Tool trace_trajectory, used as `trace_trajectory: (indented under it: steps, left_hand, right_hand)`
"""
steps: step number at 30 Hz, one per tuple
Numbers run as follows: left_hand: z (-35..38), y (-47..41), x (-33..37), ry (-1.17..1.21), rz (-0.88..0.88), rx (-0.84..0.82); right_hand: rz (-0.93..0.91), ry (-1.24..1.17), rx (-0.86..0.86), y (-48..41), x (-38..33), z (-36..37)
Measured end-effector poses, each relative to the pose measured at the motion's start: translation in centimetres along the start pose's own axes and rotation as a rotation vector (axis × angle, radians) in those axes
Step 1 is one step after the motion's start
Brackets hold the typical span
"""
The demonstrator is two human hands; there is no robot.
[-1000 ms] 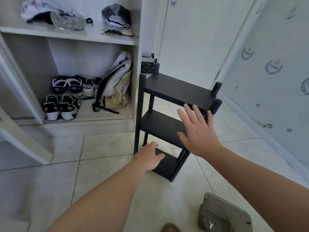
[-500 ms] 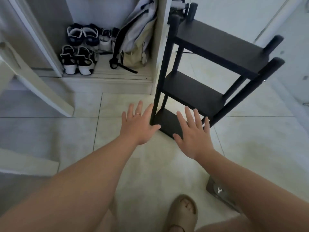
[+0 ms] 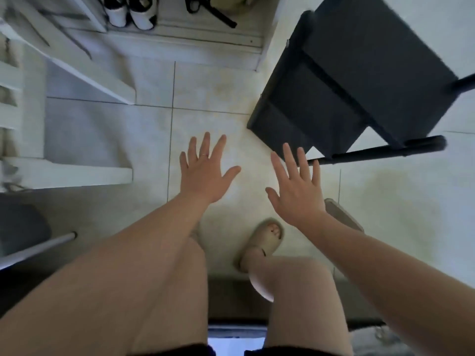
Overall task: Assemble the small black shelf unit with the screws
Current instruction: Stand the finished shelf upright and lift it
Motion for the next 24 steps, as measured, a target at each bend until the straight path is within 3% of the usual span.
trace_trajectory:
  steps: [6,11,16,24]
  left_hand:
    - [-12.6,5.7,6.3,-0.024,-0.021,-0.051]
    - [-20.8,5.4,11.4,-0.043,0.023,-0.009]
    - [-24.6,1.5,15.5,-0.018,0.058,0.019]
    - [-23.0,-7.6,20.1,0.000,0.142,-0.142]
  right_hand:
    - [-0.001,-0.011,-0.016,5.0,2.3,-15.8]
    - [0.078,-0.093,0.042,6.8,6.6,-24.1]
    - [0.254,-0.208,0.044,5.7,12.1,-25.4]
    - [0.581,-0.312,-0.057,2.6,18.1,-22.3]
Point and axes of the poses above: each hand's wrist, its own y-axis away from the middle knuckle, its own z-axis out of the palm, x = y × z, the point moved 6 cm from there along -y, towards the middle knuckle, and after that the axes turned 15 degrees about x, right-handed, at the moved point
